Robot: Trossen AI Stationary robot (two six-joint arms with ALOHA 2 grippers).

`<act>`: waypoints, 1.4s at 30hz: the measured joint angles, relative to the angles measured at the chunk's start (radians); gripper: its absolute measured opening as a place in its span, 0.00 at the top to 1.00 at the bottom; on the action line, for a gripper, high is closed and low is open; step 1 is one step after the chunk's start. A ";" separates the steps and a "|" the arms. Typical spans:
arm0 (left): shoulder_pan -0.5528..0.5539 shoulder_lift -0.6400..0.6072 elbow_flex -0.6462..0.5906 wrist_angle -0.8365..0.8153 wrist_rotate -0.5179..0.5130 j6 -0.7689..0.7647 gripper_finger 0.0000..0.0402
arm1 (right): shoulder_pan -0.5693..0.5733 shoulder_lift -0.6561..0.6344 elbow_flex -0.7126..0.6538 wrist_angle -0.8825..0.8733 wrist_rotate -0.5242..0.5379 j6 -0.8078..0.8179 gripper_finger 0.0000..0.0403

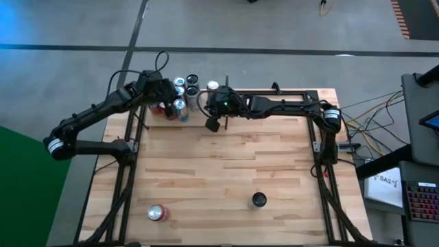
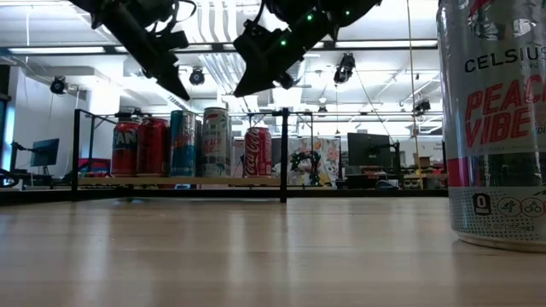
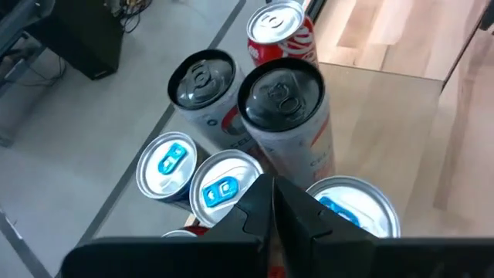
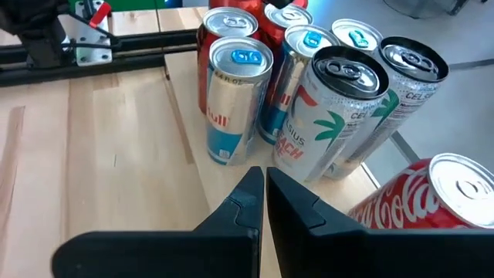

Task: Place canned beverage on shelf
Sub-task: Put the white pink soda can on the shelf aligned with the other white pink soda cans

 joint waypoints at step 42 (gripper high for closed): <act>-0.329 -0.182 -0.067 0.219 0.180 -0.289 1.00 | 0.112 -0.223 0.000 -0.632 -0.133 0.342 0.98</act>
